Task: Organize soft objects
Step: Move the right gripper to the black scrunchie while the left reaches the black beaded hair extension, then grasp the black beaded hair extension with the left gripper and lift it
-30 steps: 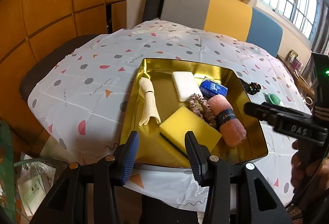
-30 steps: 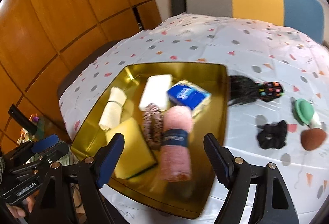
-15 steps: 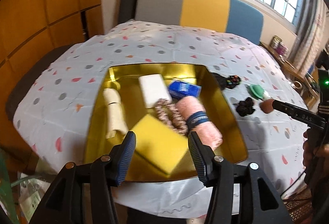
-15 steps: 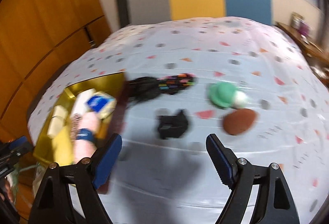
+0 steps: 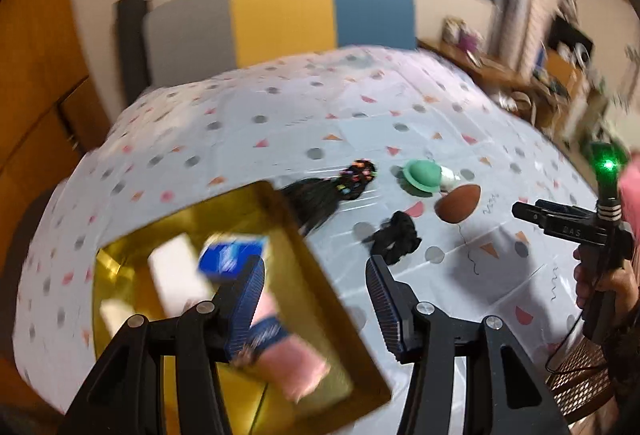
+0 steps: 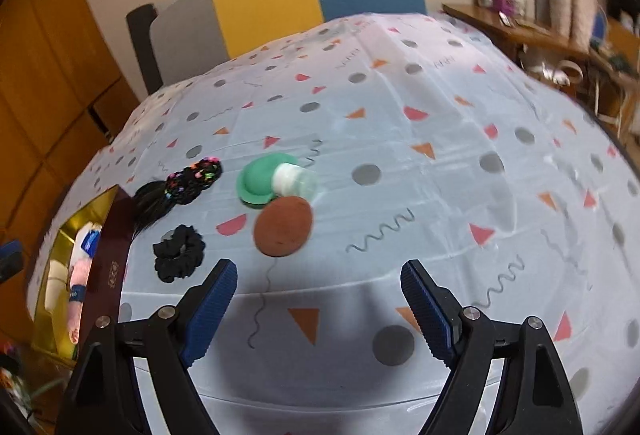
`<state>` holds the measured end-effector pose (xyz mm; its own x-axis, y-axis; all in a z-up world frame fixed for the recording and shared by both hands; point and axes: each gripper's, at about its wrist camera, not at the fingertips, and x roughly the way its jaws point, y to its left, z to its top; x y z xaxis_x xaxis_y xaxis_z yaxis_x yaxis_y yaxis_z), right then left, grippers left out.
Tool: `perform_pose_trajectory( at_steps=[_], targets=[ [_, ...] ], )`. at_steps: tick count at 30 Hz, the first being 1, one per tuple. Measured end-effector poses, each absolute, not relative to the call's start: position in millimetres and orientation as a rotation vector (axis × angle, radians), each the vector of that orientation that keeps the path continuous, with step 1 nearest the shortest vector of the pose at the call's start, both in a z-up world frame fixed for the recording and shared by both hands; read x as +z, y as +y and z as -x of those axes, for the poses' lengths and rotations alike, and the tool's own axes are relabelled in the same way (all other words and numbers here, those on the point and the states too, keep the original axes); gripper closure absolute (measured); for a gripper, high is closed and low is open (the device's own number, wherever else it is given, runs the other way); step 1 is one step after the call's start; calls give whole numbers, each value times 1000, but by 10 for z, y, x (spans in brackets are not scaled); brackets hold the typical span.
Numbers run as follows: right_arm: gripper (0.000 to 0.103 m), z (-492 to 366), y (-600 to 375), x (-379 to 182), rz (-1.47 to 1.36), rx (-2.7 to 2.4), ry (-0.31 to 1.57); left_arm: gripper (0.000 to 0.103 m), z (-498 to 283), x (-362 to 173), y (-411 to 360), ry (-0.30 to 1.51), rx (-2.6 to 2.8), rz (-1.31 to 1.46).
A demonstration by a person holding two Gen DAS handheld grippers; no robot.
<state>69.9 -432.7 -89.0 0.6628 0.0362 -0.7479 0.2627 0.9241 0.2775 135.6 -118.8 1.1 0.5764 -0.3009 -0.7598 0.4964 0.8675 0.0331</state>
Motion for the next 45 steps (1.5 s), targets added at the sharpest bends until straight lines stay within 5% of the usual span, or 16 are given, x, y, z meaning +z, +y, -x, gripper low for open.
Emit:
perform_pose_trajectory(
  at_steps=[15,19,23,26,29,45],
  targets=[
    [17,-717,-4463,-831,-490,-107,818,48,-2597,-832,-2376,1053,-492,-510],
    [15,-713,-4456,-816,-496,-93,814,35,-2744,-1000,-2556,1064,-507,-577],
    [15,-712,-4464,-796,-501,-89,803,35,-2886,-1128,-2680,1078,-518,-630],
    [15,-711,-4466,-791,-503,-89,800,55,-2956,-1214,-2717,1110,-537,-610],
    [15,-712,-4459,-785,-492,-91,796,63,-2933,-1252,-2720,1101,-539,-607],
    [15,-768,-4305,-882,-410,-85,848,69,-2318,43,-1954,904,-657,-124]
  ],
)
